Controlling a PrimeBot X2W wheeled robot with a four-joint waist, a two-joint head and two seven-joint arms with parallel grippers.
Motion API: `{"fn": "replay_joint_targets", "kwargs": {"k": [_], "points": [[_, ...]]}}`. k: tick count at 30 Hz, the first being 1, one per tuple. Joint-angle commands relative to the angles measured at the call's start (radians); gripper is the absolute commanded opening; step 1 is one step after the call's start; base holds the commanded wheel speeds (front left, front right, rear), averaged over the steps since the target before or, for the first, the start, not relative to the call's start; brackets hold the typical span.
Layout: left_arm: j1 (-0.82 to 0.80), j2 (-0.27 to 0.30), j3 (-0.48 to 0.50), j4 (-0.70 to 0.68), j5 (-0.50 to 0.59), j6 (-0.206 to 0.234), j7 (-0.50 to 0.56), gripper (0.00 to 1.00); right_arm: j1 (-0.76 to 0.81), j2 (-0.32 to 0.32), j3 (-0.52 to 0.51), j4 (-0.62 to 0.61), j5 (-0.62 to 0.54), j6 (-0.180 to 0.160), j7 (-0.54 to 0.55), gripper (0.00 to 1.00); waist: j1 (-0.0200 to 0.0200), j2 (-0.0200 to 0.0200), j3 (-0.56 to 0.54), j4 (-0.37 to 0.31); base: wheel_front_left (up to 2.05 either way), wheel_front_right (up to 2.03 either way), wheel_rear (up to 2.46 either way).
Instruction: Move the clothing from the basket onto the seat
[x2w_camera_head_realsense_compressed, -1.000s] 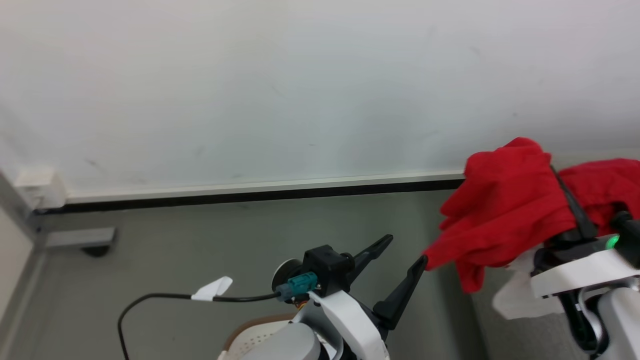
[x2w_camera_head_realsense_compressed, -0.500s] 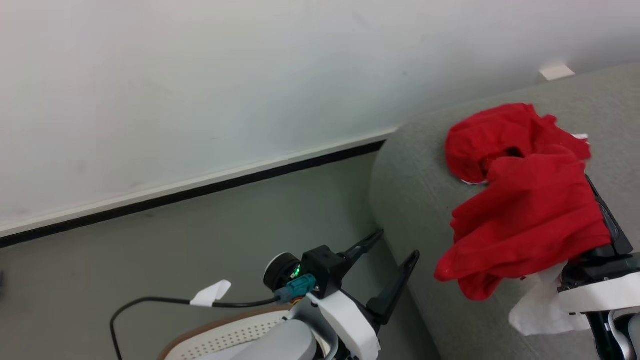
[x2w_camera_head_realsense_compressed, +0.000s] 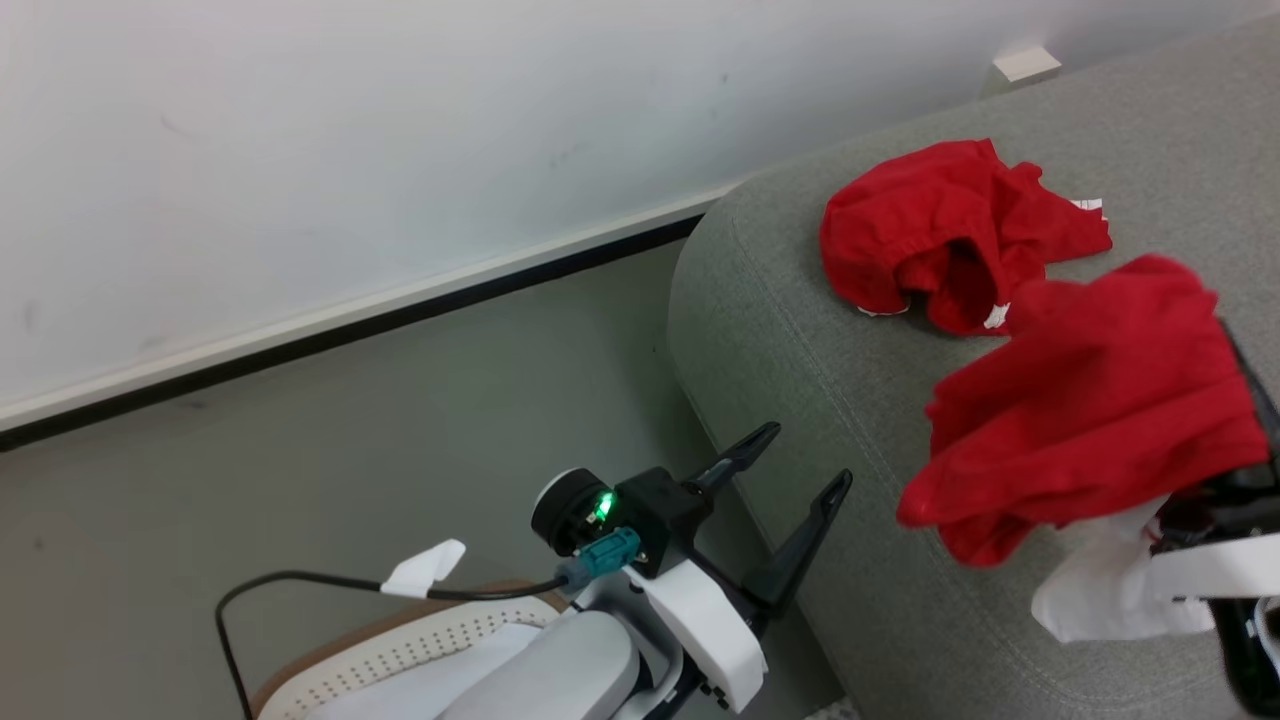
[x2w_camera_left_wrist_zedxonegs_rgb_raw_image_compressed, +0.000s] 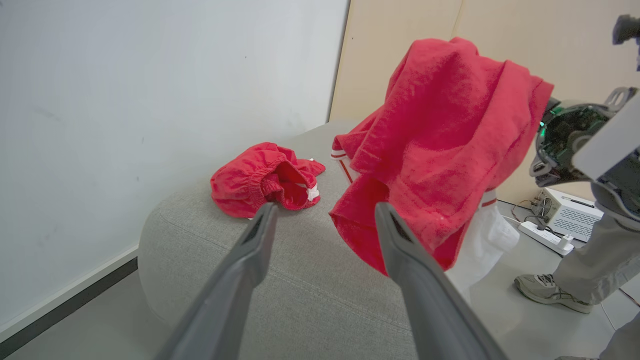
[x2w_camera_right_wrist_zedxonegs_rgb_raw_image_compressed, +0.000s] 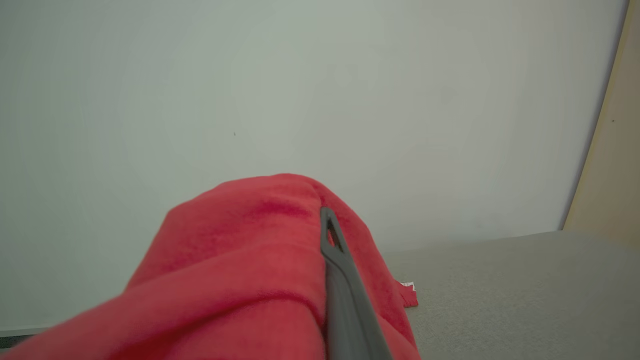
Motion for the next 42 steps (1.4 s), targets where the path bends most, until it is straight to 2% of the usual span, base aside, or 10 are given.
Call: {"fn": "replay_joint_targets", "kwargs": {"k": [1, 11, 20, 30, 33, 36, 38, 39, 40, 42], "points": [[-0.009, 0.009, 0.003, -0.007, 0.014, 0.002, -0.004, 1.0, -0.029, -0.012, -0.009, 0.002, 0.009, -0.002, 0.002, 0.0, -0.0001, -0.0001, 0.016, -0.005, 0.0, 0.0, 0.0], [-0.072, 0.039, 0.003, -0.042, 0.049, -0.001, 0.006, 1.0, -0.213, -0.154, -0.076, 0.085, 0.057, -0.002, 0.03, 0.0, -0.0001, -0.0001, 0.195, 0.038, 0.0, 0.0, 0.0], [-0.111, 0.081, 0.019, -0.079, 0.073, 0.017, 0.011, 1.0, -0.369, -0.281, -0.168, 0.357, 0.059, -0.002, 0.029, 0.0, -0.0001, -0.0001, 0.345, 0.118, 0.0, 0.0, 0.0], [-0.151, 0.105, 0.038, -0.11, 0.081, 0.04, 0.025, 1.0, -0.498, -0.334, -0.033, 0.669, 0.058, -0.002, 0.128, 0.0, -0.0001, -0.0001, 0.463, 0.178, 0.0, 0.0, 0.0], [-0.156, 0.1, 0.039, -0.104, 0.077, 0.042, 0.022, 1.0, -0.514, -0.321, 0.064, 0.741, 0.094, -0.002, 0.259, 0.14, -0.0001, -0.0001, 0.469, 0.186, 0.0, 0.0, 0.0], [-0.153, 0.094, 0.042, -0.098, 0.069, 0.042, 0.015, 1.0, -0.534, -0.346, 0.139, 0.759, 0.141, -0.002, 0.336, 0.15, -0.0001, -0.0001, 0.458, 0.19, 0.0, 0.0, 0.0], [-0.145, 0.093, 0.045, -0.092, 0.064, 0.042, 0.013, 1.0, -0.541, -0.353, 0.176, 0.758, 0.175, -0.002, 0.354, 0.48, -0.0001, -0.0001, 0.444, 0.19, 0.0, 0.0, 0.0], [-0.141, 0.095, 0.049, -0.089, 0.061, 0.043, 0.01, 1.0, -0.543, -0.359, 0.192, 0.757, 0.188, -0.002, 0.357, 0.95, -0.0001, -0.0001, 0.435, 0.189, 0.0, 0.0, 0.0], [-0.136, 0.094, 0.053, -0.088, 0.056, 0.044, 0.007, 1.0, -0.541, -0.367, 0.21, 0.755, 0.201, -0.002, 0.363, 1.0, -0.0001, -0.0001, 0.424, 0.189, 0.0, 0.0, 0.0], [-0.131, 0.092, 0.057, -0.088, 0.055, 0.045, 0.006, 1.0, -0.539, -0.376, 0.225, 0.754, 0.215, -0.002, 0.363, 1.0, -0.0001, -0.0001, 0.412, 0.188, 0.0, 0.0, 0.0]]}}
